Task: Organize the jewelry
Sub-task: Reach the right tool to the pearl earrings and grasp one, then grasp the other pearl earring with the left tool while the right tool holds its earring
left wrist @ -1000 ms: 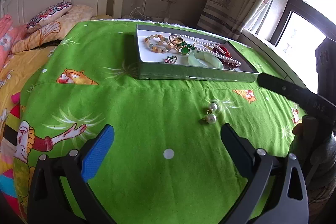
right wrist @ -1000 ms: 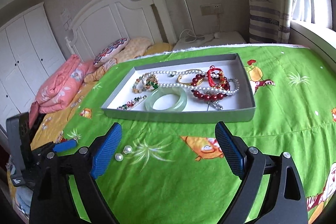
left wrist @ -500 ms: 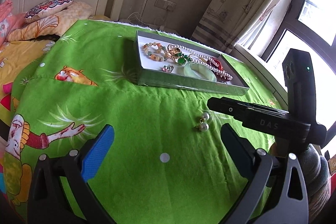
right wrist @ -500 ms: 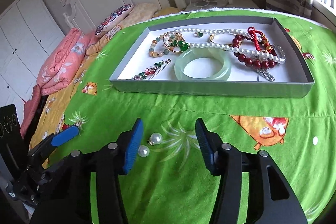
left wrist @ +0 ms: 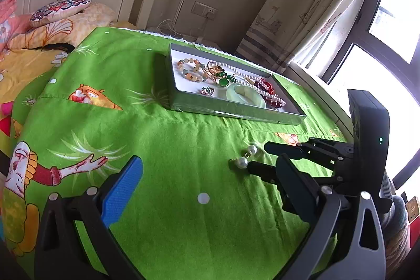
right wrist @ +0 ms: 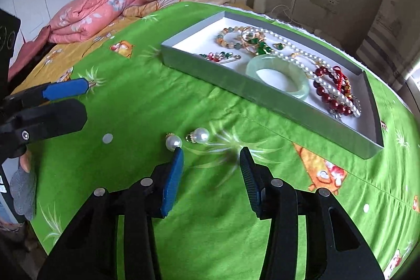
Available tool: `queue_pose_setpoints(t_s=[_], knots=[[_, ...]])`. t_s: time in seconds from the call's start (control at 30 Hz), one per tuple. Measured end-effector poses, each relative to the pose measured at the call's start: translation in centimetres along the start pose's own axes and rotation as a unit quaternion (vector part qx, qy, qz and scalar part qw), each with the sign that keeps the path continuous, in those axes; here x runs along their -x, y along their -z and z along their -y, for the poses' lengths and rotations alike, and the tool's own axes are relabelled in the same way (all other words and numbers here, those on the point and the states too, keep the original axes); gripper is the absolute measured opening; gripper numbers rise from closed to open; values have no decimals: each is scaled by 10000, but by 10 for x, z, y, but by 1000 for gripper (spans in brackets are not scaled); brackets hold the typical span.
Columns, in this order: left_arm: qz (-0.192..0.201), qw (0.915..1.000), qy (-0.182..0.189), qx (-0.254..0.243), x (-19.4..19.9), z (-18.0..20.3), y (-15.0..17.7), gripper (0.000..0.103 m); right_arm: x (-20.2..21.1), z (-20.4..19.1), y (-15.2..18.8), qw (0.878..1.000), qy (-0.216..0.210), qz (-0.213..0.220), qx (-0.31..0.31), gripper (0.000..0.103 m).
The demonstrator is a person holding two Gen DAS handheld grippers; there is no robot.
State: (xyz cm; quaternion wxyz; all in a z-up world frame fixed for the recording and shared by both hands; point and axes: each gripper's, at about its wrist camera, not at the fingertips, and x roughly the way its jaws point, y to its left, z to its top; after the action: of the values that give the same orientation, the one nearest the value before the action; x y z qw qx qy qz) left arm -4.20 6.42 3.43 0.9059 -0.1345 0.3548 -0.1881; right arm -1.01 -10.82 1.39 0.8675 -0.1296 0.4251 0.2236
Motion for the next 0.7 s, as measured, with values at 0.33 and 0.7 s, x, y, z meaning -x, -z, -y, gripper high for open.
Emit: queue_pose_setpoints(t_s=[0.33,0.7], knots=[[-14,10000,12,-13,0,0,0,100,-7,-10,-11,9996,-185,66,216,32],[-530,9965,-119,-631,-18,23,6,100,-3,-6,-4,9997,-203,120,100,17]])
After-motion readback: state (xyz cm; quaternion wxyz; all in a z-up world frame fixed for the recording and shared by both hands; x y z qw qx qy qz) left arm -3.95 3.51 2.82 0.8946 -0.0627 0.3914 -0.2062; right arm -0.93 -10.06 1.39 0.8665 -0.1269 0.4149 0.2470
